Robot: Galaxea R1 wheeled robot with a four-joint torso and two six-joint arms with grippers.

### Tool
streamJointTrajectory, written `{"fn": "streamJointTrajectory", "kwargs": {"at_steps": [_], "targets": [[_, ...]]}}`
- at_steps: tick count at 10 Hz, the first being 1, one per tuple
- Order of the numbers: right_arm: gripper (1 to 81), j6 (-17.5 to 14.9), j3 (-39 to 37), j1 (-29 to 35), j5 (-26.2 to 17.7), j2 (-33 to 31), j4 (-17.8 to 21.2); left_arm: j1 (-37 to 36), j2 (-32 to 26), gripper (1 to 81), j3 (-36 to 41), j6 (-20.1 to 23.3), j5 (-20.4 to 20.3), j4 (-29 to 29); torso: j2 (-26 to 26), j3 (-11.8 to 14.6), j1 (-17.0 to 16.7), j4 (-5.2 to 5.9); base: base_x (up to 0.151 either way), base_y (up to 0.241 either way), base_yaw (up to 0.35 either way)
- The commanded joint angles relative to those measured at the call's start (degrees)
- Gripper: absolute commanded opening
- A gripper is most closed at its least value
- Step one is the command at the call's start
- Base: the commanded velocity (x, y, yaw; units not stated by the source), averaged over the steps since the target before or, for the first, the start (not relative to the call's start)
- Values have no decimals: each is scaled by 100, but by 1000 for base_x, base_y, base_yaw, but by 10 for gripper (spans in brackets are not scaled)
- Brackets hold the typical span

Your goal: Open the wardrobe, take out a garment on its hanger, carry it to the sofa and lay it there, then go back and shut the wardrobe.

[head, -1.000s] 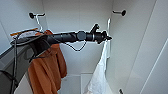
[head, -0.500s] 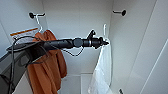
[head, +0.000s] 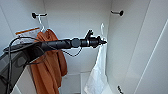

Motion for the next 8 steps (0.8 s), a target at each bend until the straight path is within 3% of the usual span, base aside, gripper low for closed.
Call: {"fn": "streamJointTrajectory", "kwargs": {"at_steps": [1,8], "targets": [[811,-36,68,179,-337,72,-18,-1047,-27,10,-7,84,-213,104,0,0,0,0,-77,0,0],[811,-36,68,179,-337,72,-27,-959,-20,10,143,84,-222,113,0,0,-2,0,-83,0,0]]}}
